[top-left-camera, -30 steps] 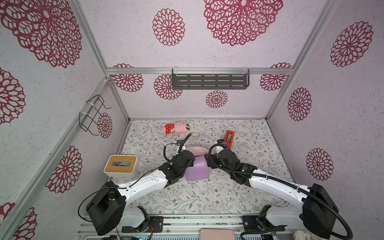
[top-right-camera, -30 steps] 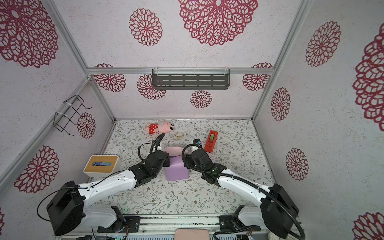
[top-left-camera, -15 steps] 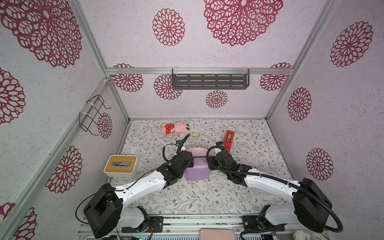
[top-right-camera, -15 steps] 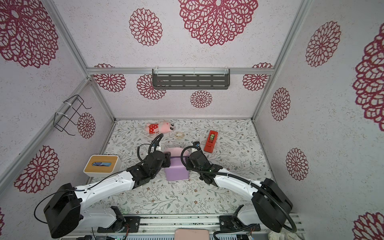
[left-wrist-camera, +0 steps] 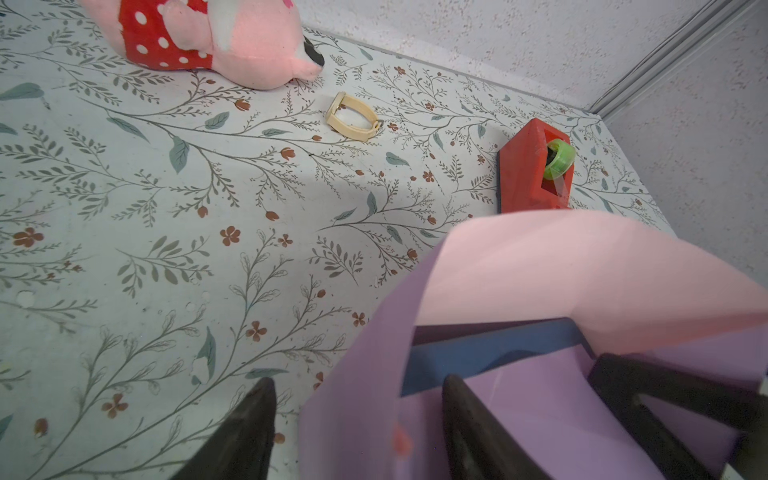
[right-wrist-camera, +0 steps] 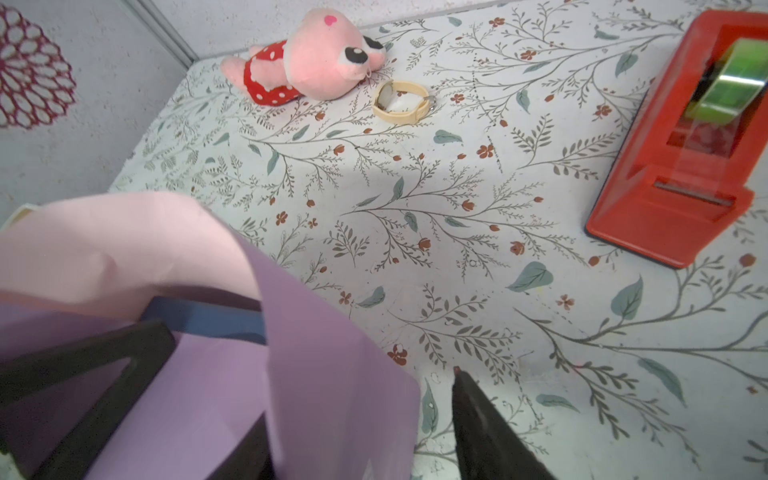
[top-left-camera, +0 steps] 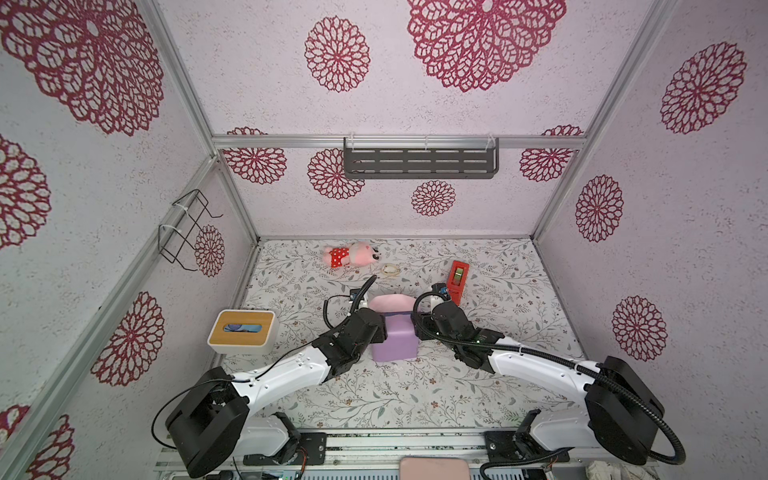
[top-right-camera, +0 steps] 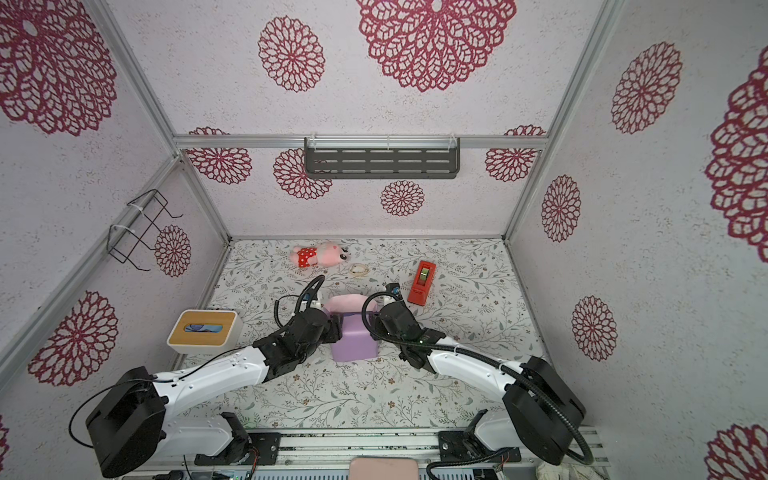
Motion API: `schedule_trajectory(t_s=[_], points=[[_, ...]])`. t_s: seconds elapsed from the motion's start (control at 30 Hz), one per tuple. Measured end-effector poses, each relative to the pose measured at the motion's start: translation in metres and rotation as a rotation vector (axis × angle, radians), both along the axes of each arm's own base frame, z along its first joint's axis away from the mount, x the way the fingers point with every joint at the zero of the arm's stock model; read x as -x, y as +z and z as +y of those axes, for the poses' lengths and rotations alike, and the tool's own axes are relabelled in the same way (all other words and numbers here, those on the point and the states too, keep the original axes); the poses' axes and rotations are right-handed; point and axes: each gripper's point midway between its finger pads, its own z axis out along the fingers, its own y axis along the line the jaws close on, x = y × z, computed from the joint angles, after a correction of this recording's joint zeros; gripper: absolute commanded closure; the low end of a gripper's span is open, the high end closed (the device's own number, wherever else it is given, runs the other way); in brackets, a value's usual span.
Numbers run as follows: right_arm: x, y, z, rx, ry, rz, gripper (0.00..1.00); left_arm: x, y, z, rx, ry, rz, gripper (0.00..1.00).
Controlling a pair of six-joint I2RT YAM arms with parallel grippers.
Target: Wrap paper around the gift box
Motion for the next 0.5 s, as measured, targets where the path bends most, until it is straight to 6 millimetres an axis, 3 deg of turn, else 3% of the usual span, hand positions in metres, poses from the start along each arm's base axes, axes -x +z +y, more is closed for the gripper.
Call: schedule_trajectory(t_s=[0.2, 0.37, 0.5], points=[[0.007, 0.032, 0.001, -0.059, 0.059, -0.009, 0.32, 0.0, -0.001, 0.0, 0.01, 0.005, -0.005, 0.35], [0.003, 0.06, -0.023, -0.143, 0.081, -0.013, 0.28, 0.0, -0.001, 0.0, 0.012, 0.006, -0.007, 0.35], [-0.008, 0.059, -0.042, -0.183, 0.08, 0.03, 0.32, 0.0, -0.001, 0.001, 0.013, 0.007, -0.008, 0.36]])
